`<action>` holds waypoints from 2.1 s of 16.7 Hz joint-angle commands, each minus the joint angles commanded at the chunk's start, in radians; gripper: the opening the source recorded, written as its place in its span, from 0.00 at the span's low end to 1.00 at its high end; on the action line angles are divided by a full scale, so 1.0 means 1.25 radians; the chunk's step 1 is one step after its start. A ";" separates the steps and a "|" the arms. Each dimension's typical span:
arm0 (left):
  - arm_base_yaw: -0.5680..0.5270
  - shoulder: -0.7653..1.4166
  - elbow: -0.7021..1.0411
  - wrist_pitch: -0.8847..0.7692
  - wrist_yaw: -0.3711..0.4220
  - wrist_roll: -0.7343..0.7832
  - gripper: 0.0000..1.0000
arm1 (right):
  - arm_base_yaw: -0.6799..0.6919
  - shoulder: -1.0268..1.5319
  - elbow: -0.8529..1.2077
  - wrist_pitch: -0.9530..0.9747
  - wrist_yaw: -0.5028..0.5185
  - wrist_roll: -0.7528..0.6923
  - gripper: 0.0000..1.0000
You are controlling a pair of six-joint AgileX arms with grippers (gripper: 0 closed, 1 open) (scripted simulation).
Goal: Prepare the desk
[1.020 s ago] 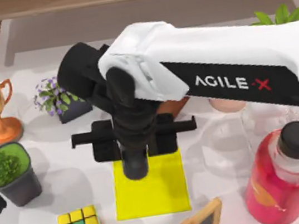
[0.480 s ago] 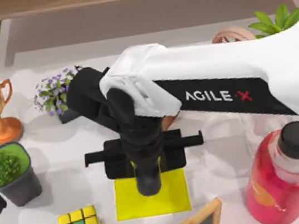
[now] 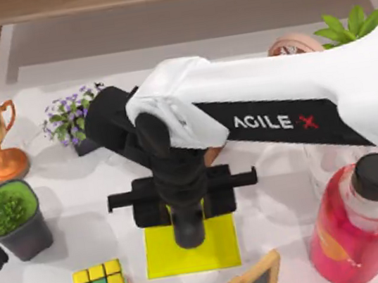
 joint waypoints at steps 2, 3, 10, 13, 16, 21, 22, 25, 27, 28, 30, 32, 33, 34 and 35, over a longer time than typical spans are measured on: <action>0.000 0.000 0.000 0.000 0.000 0.000 1.00 | 0.000 0.000 0.000 0.000 0.000 0.000 0.45; 0.000 0.000 0.000 0.000 0.000 0.000 1.00 | 0.000 0.000 0.000 0.000 0.000 0.000 0.53; 0.000 0.000 0.000 0.000 0.000 0.000 1.00 | 0.000 0.000 0.000 0.000 0.000 0.000 1.00; 0.000 0.000 0.000 0.000 0.000 0.000 1.00 | 0.000 0.000 0.000 0.000 0.000 0.000 1.00; 0.000 0.000 0.000 0.000 0.000 0.000 1.00 | 0.000 0.000 0.000 0.000 0.000 0.000 1.00; 0.000 0.000 0.000 0.000 0.000 0.000 1.00 | -0.011 -0.015 -0.008 0.014 -0.004 -0.012 1.00; 0.000 0.000 0.000 0.000 0.000 0.000 1.00 | -0.024 -0.033 -0.018 0.034 -0.010 -0.029 1.00; 0.000 0.000 0.000 0.000 0.000 0.000 1.00 | -0.086 -0.111 -0.068 0.126 -0.037 -0.107 1.00; 0.000 0.000 0.000 0.000 0.000 0.000 1.00 | -0.145 -0.177 -0.116 0.218 -0.064 -0.182 1.00; 0.000 0.000 0.000 0.000 0.000 0.000 1.00 | -0.180 -0.211 -0.144 0.273 -0.080 -0.228 1.00; 0.000 0.000 0.000 0.000 0.000 0.000 1.00 | -0.257 -0.280 -0.207 0.396 -0.117 -0.328 1.00; 0.000 0.000 0.000 0.000 0.000 0.000 1.00 | -0.345 -0.346 -0.278 0.535 -0.158 -0.442 1.00; 0.000 0.000 0.000 0.000 0.000 0.000 1.00 | -0.393 -0.377 -0.316 0.609 -0.180 -0.502 1.00; 0.000 0.000 0.000 0.000 0.000 0.000 1.00 | -0.442 -0.406 -0.356 0.684 -0.202 -0.565 1.00; 0.000 0.000 0.000 0.000 0.000 0.000 1.00 | -0.494 -0.432 -0.396 0.762 -0.225 -0.629 1.00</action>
